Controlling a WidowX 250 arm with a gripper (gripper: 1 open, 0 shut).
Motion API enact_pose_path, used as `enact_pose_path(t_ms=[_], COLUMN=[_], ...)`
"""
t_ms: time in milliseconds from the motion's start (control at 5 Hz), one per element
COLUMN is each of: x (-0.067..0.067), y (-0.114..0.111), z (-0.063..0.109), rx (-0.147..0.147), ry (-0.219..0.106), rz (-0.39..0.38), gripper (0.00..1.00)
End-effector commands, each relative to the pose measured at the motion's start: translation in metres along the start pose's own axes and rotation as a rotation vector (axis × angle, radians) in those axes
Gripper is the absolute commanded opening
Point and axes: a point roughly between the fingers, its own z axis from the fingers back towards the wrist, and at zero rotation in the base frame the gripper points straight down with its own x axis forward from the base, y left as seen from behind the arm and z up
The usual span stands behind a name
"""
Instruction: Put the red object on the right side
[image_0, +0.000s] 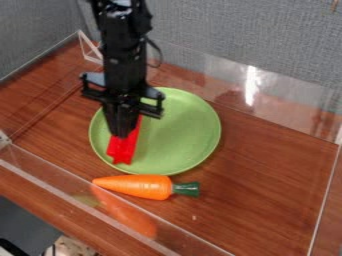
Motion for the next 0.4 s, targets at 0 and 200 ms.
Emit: enact_pose_path(t_ms=[0,200], x=[0.01,0.013], y=[-0.016,-0.049], z=[0.049,0.085], rx=[0.061,0.092], ry=[-0.096,-0.124], rz=[-0.011,-0.022], gripper=[0.0,0.0])
